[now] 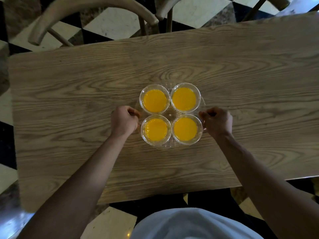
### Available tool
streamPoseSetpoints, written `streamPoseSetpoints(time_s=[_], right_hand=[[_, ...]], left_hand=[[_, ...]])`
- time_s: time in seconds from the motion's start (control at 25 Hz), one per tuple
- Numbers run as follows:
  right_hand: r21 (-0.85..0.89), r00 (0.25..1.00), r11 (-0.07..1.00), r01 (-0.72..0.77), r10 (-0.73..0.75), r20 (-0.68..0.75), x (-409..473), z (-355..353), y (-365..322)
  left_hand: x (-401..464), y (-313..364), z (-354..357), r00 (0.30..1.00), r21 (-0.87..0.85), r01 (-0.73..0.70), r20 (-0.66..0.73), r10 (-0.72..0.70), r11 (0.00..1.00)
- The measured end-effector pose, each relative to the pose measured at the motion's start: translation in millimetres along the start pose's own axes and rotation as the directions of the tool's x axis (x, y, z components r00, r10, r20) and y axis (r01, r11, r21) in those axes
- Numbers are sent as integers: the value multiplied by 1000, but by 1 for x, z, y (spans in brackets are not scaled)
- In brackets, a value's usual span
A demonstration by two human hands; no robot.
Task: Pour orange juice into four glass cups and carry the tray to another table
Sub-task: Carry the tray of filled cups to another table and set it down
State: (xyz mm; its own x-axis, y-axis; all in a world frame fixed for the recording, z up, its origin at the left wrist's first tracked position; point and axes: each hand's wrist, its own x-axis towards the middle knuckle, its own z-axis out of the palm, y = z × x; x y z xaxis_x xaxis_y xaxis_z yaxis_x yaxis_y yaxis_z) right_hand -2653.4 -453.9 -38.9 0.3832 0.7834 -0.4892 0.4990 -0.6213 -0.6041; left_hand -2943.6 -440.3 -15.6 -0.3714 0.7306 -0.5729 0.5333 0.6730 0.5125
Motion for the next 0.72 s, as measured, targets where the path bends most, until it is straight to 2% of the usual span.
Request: streamPoseSetpoints(time_s=[0.6,0.72], right_hand=[[55,999,998,-43,42,21,1,6,-3],[18,999,999,-36,36,12,2,7,-3]], left_hand=[[7,-9,2,1000,32,-16,7,15,999],[8,-9,3,1000,38,-6,-7,6,999]])
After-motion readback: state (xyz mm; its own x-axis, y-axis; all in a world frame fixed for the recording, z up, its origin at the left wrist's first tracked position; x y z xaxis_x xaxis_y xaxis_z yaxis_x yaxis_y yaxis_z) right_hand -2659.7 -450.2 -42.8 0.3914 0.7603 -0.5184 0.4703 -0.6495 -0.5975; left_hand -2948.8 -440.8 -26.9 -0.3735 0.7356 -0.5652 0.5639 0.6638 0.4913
